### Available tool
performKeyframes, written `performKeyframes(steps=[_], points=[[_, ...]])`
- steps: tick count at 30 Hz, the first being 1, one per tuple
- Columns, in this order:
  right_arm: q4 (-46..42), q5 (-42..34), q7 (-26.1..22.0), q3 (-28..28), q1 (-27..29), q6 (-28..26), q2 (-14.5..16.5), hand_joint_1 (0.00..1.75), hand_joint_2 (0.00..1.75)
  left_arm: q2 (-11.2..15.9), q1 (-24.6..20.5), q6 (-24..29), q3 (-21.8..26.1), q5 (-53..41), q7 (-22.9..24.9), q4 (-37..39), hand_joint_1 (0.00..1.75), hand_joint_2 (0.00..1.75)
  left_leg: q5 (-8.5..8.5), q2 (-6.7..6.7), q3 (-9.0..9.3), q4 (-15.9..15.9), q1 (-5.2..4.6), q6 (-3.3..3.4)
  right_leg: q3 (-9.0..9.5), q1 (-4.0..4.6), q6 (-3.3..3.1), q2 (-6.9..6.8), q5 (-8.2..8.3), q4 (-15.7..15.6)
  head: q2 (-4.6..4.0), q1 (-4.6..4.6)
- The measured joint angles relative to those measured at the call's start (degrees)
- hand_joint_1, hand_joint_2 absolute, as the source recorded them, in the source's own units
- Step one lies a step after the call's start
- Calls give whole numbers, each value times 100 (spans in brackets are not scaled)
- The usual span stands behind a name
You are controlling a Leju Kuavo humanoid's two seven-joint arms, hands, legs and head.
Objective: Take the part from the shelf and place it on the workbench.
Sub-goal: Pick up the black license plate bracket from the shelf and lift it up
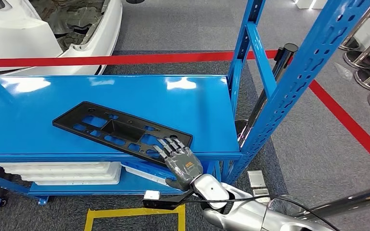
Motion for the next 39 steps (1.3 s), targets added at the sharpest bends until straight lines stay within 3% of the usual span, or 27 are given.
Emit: performKeyframes(steps=[9,10,13,14,39], points=[[16,81,194,-13,2,-174,-3,3,175,8,-2,19,-60,15,2,-53,0,0,0,0,0,0,0,0,-1,0,0,0,0,0,0,-1],[17,109,212,-13,2,-190,-3,19,175,9,-2,21,-67,16,2,-56,0,0,0,0,0,0,0,0,-1,0,0,0,0,0,0,-1],[21,219,262,-15,2,-273,-5,141,175,16,-1,27,-85,28,5,-74,0,0,0,0,0,0,0,0,-1,0,0,0,0,0,0,-1],[21,259,281,-15,2,-308,-5,169,175,18,-1,29,-86,38,5,-81,0,0,0,0,0,0,0,0,-1,0,0,0,0,0,0,-1],[107,220,304,-14,-120,-607,-5,175,175,39,-5,101,-108,133,-16,-150,0,0,0,0,9,0,0,0,8,0,0,0,0,0,0,-1]])
